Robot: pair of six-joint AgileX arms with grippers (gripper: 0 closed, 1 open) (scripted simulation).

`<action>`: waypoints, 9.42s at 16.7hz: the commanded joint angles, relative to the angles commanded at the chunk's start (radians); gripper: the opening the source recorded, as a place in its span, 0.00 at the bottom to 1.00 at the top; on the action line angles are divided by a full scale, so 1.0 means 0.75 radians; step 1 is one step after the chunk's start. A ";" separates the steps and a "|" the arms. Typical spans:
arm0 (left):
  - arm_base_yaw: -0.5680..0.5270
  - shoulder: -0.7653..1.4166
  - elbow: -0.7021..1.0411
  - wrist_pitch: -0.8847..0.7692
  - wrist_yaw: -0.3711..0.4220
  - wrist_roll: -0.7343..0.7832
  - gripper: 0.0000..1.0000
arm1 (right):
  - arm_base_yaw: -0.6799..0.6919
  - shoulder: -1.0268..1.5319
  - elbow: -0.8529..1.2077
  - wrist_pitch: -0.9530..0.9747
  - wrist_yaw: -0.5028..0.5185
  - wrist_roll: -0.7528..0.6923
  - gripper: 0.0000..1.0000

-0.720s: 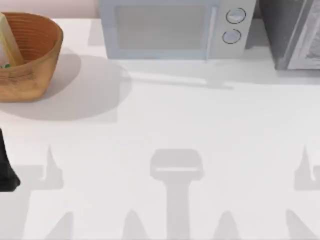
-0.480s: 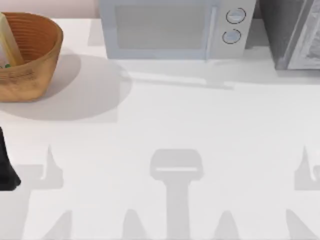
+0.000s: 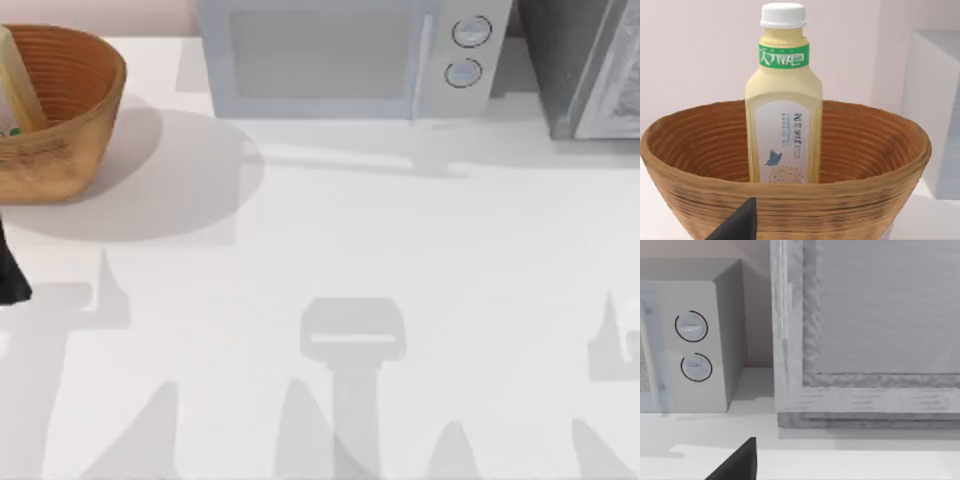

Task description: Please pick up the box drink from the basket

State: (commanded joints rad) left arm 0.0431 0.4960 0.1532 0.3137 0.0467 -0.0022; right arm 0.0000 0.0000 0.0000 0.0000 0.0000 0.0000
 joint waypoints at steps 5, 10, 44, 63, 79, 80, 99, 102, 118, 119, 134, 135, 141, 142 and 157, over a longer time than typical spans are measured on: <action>0.047 0.594 0.221 0.414 0.061 0.005 1.00 | 0.000 0.000 0.000 0.000 0.000 0.000 1.00; 0.092 1.198 0.439 0.822 0.122 0.015 1.00 | 0.000 0.000 0.000 0.000 0.000 0.000 1.00; 0.113 2.085 0.962 1.151 0.159 0.016 0.77 | 0.000 0.000 0.000 0.000 0.000 0.000 1.00; 0.121 2.053 0.961 1.149 0.159 0.021 0.00 | 0.000 0.000 0.000 0.000 0.000 0.000 1.00; 0.118 1.587 1.307 0.336 0.150 0.023 0.00 | 0.000 0.000 0.000 0.000 0.000 0.000 1.00; 0.118 1.587 1.307 0.336 0.150 0.023 0.00 | 0.000 0.000 0.000 0.000 0.000 0.000 1.00; -0.002 -0.039 0.294 -0.162 0.012 0.008 0.00 | 0.000 0.000 0.000 0.000 0.000 0.000 1.00; -0.028 -0.370 0.057 -0.283 -0.023 0.005 0.00 | 0.000 0.000 0.000 0.000 0.000 0.000 1.00; -0.158 -0.471 -0.102 -0.565 -0.200 -0.185 0.00 | 0.000 0.000 0.000 0.000 0.000 0.000 1.00; -0.199 -0.403 -0.056 -0.620 -0.256 -0.259 0.00 | 0.000 0.000 0.000 0.000 0.000 0.000 1.00; -1.016 1.161 1.065 -1.920 -1.524 -2.107 0.00 | 0.000 0.000 0.000 0.000 0.000 0.000 1.00; -1.062 1.268 1.137 -2.017 -1.608 -2.246 0.00 | 0.000 0.000 0.000 0.000 0.000 0.000 1.00; -1.271 1.813 1.480 -2.529 -2.026 -2.956 0.00 | 0.000 0.000 0.000 0.000 0.000 0.000 1.00; -1.294 1.881 1.518 -2.593 -2.076 -3.039 0.00 | 0.000 0.000 0.000 0.000 0.000 0.000 1.00; -1.331 2.086 1.543 -2.681 -2.121 -3.105 0.00 | 0.000 0.000 0.000 0.000 0.000 0.000 1.00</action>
State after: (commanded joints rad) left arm -0.9554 2.0608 1.3107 -1.6969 -1.5441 -2.3313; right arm 0.0000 0.0000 0.0000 0.0000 0.0000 0.0000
